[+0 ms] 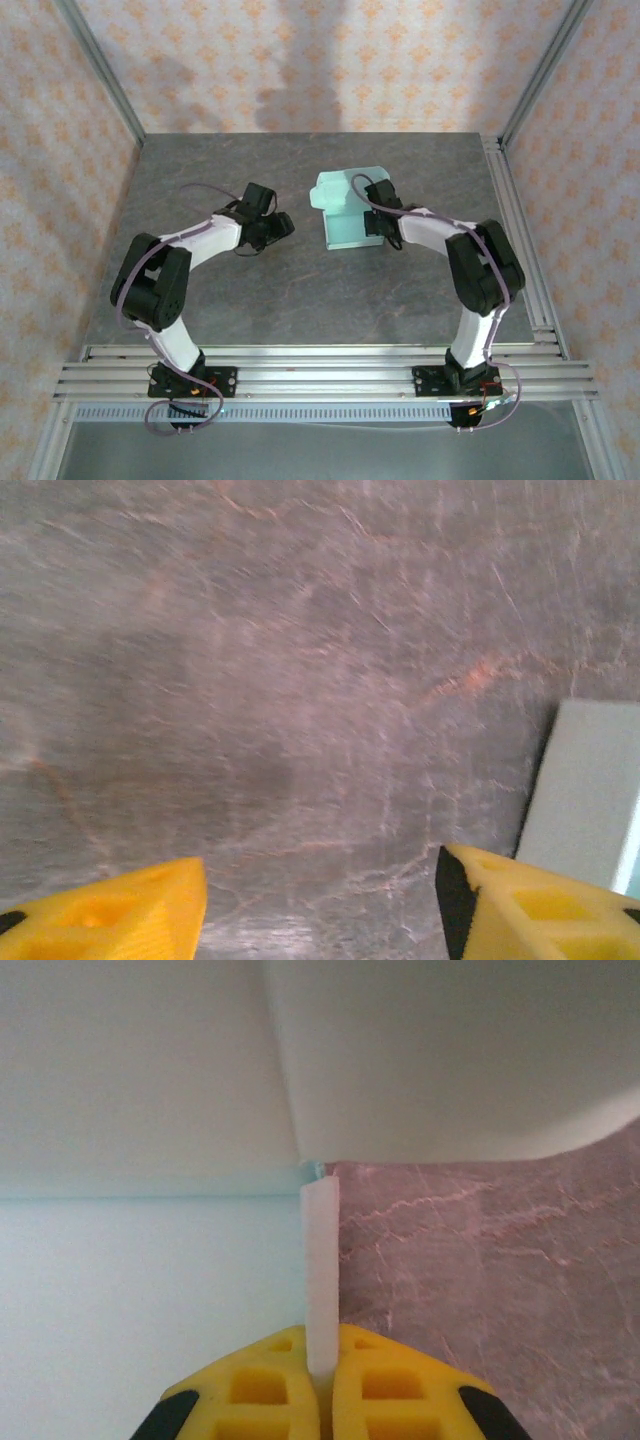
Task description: Fold the paper box
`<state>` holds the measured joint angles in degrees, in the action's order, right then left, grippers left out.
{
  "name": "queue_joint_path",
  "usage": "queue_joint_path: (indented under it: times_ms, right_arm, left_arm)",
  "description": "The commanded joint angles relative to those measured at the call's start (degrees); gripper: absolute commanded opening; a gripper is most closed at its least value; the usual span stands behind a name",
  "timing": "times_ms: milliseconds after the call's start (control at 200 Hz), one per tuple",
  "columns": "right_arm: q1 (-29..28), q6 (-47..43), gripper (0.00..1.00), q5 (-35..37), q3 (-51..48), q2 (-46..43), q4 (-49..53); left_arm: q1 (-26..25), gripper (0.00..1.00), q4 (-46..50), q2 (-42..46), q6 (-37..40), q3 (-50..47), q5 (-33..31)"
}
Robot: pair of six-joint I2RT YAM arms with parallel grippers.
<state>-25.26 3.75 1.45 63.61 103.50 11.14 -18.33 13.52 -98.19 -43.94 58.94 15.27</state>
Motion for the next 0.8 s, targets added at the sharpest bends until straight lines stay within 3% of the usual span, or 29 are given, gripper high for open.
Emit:
queue_joint_path:
  times_ms: [0, 125, 435, 661, 796]
  right_arm:
    - [0.5, 3.3, 0.00, -5.6, -1.4, -8.0, -5.0]
    - [0.5, 7.1, 0.00, -13.7, -2.7, -13.9, -9.9]
    - [0.5, 14.6, 0.00, -30.3, -6.9, -21.6, -23.1]
    - [0.6, 11.9, 0.00, -34.4, -9.0, -22.0, -26.9]
    - [0.2, 9.5, 0.00, -33.4, -9.5, -21.9, -26.6]
  left_arm:
    - [1.8, 0.66, -3.3, 1.8, -2.0, -0.9, -0.9]
    - [1.4, 0.65, -4.9, 0.5, -1.9, -0.1, 1.5]
    - [-5.5, 0.62, -15.0, -1.4, -4.2, 5.3, 13.0]
    - [-8.6, 0.58, -13.4, 0.1, -2.6, 10.8, 16.4]
    - [-8.7, 0.53, -12.6, 1.0, -2.1, 11.3, 16.9]
